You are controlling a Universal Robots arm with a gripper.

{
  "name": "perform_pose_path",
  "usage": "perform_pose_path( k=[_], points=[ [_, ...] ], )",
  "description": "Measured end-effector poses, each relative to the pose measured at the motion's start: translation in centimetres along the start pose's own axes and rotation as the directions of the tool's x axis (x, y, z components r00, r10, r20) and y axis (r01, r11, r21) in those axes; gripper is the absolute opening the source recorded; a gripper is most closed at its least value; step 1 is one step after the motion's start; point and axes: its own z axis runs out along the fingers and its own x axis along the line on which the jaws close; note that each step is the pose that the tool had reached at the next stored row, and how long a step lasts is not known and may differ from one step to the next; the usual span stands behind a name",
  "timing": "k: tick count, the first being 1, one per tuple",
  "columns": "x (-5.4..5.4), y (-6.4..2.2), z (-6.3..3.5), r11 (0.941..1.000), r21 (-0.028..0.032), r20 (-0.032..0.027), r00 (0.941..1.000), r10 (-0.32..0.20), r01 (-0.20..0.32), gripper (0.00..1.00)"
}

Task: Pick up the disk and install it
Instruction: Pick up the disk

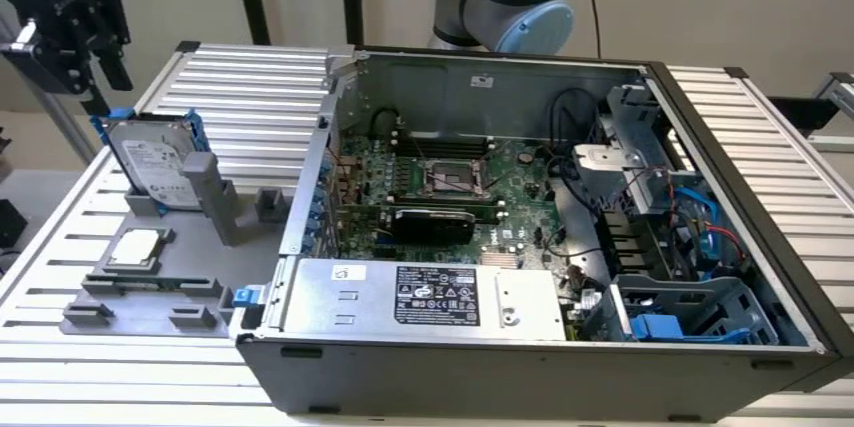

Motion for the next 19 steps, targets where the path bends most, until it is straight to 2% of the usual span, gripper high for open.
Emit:
perform_pose_path(
  k=[6,19],
  points=[
    [0.0,-0.02,1.10,1.0000,0.0029,0.0001,1.0000,-0.001,0.001,1.00],
    [0.0,0.00,3.47,1.0000,0.0040,0.0000,1.0000,-0.009,0.009,1.00]
  ],
)
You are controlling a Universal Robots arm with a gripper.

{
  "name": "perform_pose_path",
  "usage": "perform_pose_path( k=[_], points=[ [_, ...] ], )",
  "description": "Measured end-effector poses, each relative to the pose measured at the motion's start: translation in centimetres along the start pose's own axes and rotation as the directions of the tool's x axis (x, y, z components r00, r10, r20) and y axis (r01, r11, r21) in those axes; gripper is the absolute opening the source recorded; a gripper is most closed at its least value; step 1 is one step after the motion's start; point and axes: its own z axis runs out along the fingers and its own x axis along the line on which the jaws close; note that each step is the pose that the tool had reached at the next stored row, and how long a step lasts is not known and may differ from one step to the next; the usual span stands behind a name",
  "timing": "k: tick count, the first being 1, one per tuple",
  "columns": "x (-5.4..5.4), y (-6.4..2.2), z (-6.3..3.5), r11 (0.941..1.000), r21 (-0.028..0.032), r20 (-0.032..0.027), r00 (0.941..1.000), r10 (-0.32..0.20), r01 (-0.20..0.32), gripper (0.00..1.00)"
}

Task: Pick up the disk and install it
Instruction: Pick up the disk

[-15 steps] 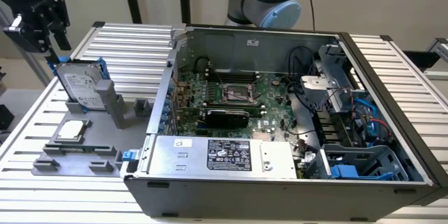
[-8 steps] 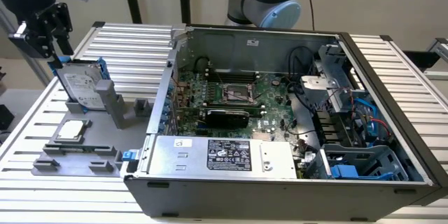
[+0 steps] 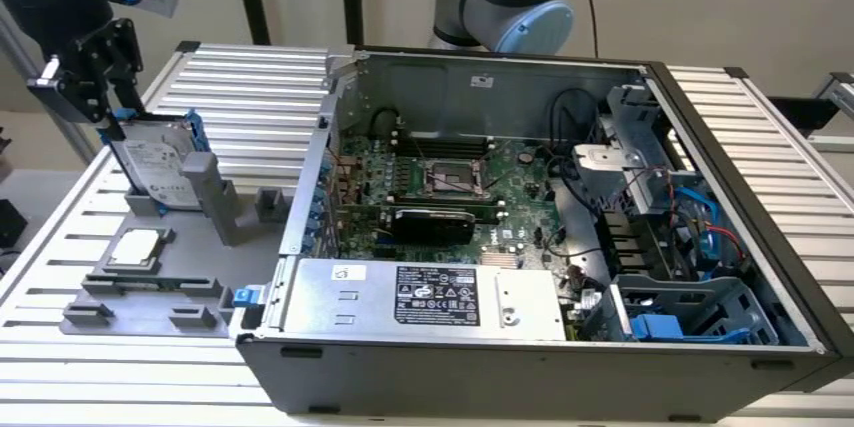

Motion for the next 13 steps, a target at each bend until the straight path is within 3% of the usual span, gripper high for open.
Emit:
perform_pose_path(
  k=[7,13],
  points=[
    [0.0,0.07,1.20,1.0000,0.0038,0.0003,1.0000,-0.007,0.007,1.00],
    [0.0,0.14,1.49,1.0000,0.0037,0.0002,1.0000,-0.007,0.007,1.00]
  ],
)
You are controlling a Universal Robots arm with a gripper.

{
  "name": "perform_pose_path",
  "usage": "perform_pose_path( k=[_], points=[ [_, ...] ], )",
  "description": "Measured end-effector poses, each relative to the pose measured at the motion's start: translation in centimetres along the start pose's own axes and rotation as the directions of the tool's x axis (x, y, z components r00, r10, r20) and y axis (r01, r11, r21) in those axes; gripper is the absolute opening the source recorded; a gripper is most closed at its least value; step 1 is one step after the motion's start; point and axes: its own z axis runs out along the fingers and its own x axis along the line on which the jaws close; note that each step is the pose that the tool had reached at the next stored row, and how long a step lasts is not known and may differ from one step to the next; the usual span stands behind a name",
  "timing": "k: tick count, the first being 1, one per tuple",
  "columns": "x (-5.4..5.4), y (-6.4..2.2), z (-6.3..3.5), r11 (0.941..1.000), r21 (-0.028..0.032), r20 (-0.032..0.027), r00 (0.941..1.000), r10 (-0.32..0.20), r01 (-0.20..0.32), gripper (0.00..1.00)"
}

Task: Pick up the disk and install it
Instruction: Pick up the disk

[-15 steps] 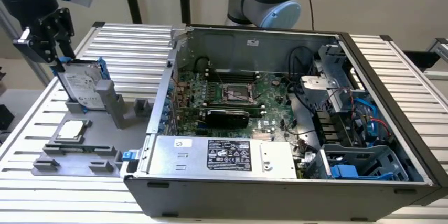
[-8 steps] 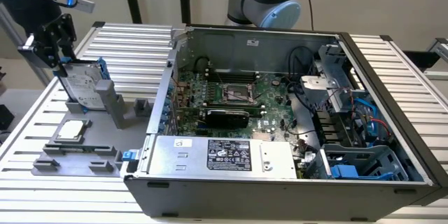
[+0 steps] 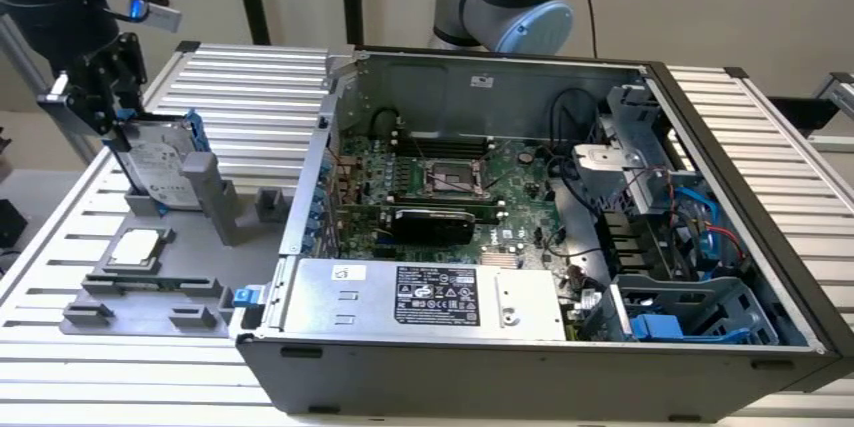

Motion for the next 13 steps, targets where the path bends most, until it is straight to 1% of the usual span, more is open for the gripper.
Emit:
perform_pose_path(
  k=[1,2,13],
  points=[
    [0.00,0.00,0.02,1.0000,0.0001,0.0001,1.0000,0.000,0.000,1.00],
    [0.00,0.00,0.04,1.0000,0.0002,0.0002,1.0000,0.000,0.000,0.00],
    [0.07,0.00,0.09,1.0000,0.0002,0.0003,1.0000,0.000,0.000,0.00]
  ],
)
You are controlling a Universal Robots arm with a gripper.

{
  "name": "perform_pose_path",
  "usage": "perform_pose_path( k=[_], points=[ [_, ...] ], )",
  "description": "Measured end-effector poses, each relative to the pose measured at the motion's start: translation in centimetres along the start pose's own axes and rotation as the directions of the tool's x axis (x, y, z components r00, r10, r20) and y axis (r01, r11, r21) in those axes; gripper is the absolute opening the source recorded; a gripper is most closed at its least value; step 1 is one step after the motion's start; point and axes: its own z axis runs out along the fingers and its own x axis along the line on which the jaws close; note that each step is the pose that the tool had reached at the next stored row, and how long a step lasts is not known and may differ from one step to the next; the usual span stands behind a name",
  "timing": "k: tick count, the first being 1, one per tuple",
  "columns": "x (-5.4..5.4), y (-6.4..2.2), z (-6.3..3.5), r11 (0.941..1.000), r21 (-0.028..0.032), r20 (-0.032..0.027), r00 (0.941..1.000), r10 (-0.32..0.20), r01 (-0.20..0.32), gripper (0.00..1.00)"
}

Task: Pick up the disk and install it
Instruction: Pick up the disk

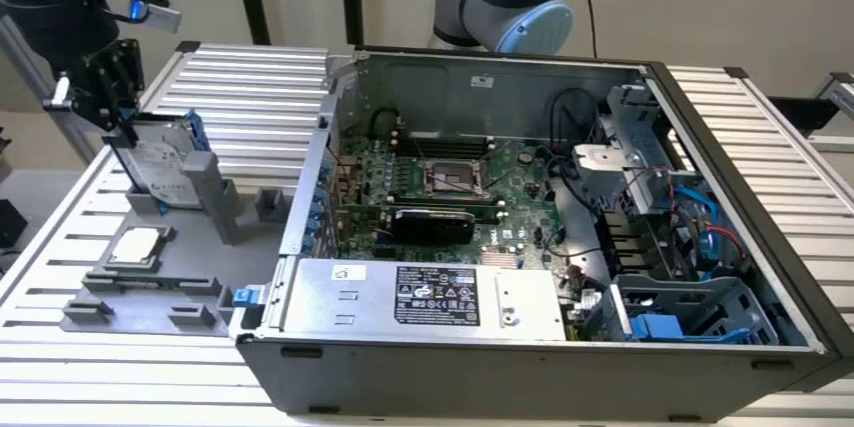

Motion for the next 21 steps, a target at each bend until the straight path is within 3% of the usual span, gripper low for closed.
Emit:
perform_pose_path(
  k=[17,21],
  points=[
    [0.26,0.00,0.00,1.0000,0.0002,-0.0001,1.0000,0.000,0.000,0.00],
    [0.26,0.00,-0.45,1.0000,-0.0001,-0.0002,1.0000,0.000,0.000,0.00]
  ],
)
